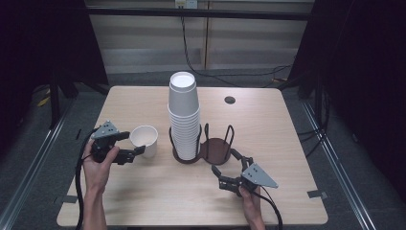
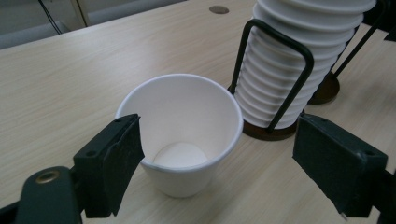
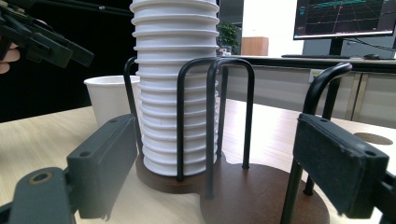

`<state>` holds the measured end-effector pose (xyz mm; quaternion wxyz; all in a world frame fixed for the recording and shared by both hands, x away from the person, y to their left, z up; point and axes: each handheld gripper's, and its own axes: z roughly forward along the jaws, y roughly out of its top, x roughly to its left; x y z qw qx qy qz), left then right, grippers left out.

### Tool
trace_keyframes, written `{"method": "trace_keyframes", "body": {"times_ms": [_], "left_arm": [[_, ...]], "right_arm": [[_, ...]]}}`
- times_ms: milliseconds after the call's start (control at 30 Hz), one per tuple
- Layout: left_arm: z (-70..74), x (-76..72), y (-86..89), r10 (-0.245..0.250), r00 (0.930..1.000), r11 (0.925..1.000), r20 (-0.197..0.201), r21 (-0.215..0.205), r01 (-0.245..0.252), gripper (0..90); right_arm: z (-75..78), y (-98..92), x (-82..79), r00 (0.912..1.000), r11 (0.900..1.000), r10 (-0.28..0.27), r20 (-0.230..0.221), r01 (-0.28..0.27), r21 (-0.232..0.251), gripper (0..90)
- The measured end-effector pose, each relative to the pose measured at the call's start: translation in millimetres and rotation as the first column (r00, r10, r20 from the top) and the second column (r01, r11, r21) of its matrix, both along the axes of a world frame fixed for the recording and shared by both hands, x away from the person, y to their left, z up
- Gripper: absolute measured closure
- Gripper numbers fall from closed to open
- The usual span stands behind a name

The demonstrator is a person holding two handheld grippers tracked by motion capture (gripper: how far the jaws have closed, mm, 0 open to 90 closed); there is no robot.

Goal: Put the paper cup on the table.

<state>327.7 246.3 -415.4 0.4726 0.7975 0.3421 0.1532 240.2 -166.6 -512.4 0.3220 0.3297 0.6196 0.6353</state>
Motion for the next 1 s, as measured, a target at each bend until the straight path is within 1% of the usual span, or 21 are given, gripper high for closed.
{"method": "trace_keyframes", "body": {"times_ms": [67, 167, 233, 267, 333, 400, 433, 467, 533, 600, 667, 700, 733, 767, 800, 833, 867, 900, 933, 967, 1000], "left_arm": [[-1.7, -5.2, 0.0, -0.001, 0.9998, 0.9993, 0.022, -0.037, 0.002, 15.8], [-4.1, -11.4, -0.6, 0.009, 0.9991, 0.9971, 0.042, -0.076, -0.006, 15.8], [-6.5, -14.9, -1.0, 0.016, 0.9983, 0.9932, 0.056, -0.116, -0.009, 15.8], [-7.2, -16.1, -0.7, 0.017, 0.998, 0.9925, 0.061, -0.122, -0.01, 15.8], [-9.8, -20.8, -2.2, 0.018, 0.9969, 0.9873, 0.076, -0.159, -0.006, 15.7], [-13.1, -25.5, -4.7, 0.026, 0.9946, 0.9845, 0.101, -0.175, -0.008, 15.7], [-14.8, -27.1, -5.6, 0.022, 0.9939, 0.985, 0.108, -0.173, -0.003, 15.7], [-16.3, -28.4, -7.1, 0.02, 0.9944, 0.9834, 0.103, -0.181, -0.001, 15.7], [-18.6, -31.0, -10.8, 0.0, 0.9925, 0.979, 0.122, -0.203, 0.025, 15.7], [-19.7, -35.4, -14.1, -0.007, 0.9898, 0.978, 0.142, -0.205, 0.036, 15.8], [-22.0, -40.5, -17.0, -0.005, 0.9852, 0.9715, 0.171, -0.233, 0.045, 15.7], [-23.8, -42.6, -18.8, 0.019, 0.9841, 0.9655, 0.177, -0.259, 0.028, 16.0], [-25.0, -43.9, -19.4, 0.028, 0.9834, 0.9629, 0.179, -0.269, 0.022, 15.7], [-26.9, -46.4, -21.6, 0.025, 0.9827, 0.9566, 0.184, -0.29, 0.03, 15.7], [-28.9, -48.1, -23.4, 0.015, 0.9815, 0.9551, 0.191, -0.293, 0.042, 15.7], [-30.9, -49.8, -25.6, 0.019, 0.9796, 0.9588, 0.2, -0.281, 0.038, 16.0], [-33.4, -51.9, -29.5, 0.035, 0.9802, 0.9585, 0.195, -0.284, 0.023, 15.6], [-35.6, -52.6, -31.2, 0.03, 0.9789, 0.9621, 0.202, -0.271, 0.027, 15.6], [-38.0, -53.5, -33.5, 0.025, 0.9794, 0.9613, 0.201, -0.274, 0.031, 15.6], [-39.6, -55.0, -36.5, 0.017, 0.982, 0.9609, 0.188, -0.275, 0.036, 15.6], [-40.3, -56.5, -39.5, 0.009, 0.9818, 0.9648, 0.19, -0.26, 0.041, 15.5]], "right_arm": [[-0.1, 0.1, 0.2, 1.0, 1.0, 0.001, 0.003, -0.001, 0.003, 13.1], [-0.1, 0.1, 0.2, 1.0, 1.0, 0.001, 0.005, -0.001, 0.003, 13.1], [-0.1, 0.1, 0.2, 1.0, 1.0, 0.002, 0.005, -0.002, 0.002, 13.1], [-0.1, 0.1, 0.0, 1.0, 1.0, -0.001, 0.003, 0.001, 0.002, 13.1], [-0.1, 0.1, 0.0, 1.0, 1.0, -0.001, 0.005, 0.001, 0.001, 13.1], [-0.1, 0.0, 0.0, 1.0, 1.0, -0.001, 0.005, 0.001, 0.002, 13.1], [-0.1, 0.1, 0.0, 1.0, 1.0, -0.001, 0.005, 0.001, 0.002, 13.1], [-0.1, 0.0, 0.0, 1.0, 1.0, 0.0, 0.005, 0.0, 0.002, 13.1], [-0.1, 0.0, 0.0, 1.0, 1.0, 0.0, 0.005, 0.0, 0.001, 13.1], [-0.1, 0.0, 0.0, 1.0, 1.0, 0.001, 0.005, -0.001, 0.001, 13.1], [-0.1, 0.1, 0.2, 1.0, 1.0, 0.003, 0.006, -0.003, 0.002, 13.1], [-0.1, 0.0, 0.2, 1.0, 1.0, 0.003, 0.006, -0.003, 0.002, 13.1], [-0.1, 0.1, 0.2, 1.0, 1.0, 0.003, 0.004, -0.003, 0.003, 13.1], [-0.1, 0.0, 0.1, 1.0, 1.0, 0.002, 0.002, -0.002, 0.002, 13.1], [0.0, -0.1, 0.1, 1.0, 1.0, 0.002, 0.001, -0.002, 0.0, 13.1], [0.0, -0.1, 0.0, 1.0, 1.0, 0.001, 0.001, -0.001, 0.0, 13.1], [-0.1, 0.1, 0.2, 1.0, 1.0, 0.003, 0.005, -0.003, 0.002, 13.1], [-0.1, 0.1, 0.0, 1.0, 1.0, 0.001, 0.003, -0.001, 0.002, 13.1], [-0.1, 0.1, 0.1, 1.0, 1.0, 0.003, 0.003, -0.003, 0.003, 13.1], [-0.1, -0.1, 0.1, 1.0, 1.0, 0.003, 0.002, -0.003, 0.001, 13.1], [-0.1, 0.1, 0.2, 1.0, 1.0, 0.003, 0.005, -0.003, 0.003, 13.1]]}}
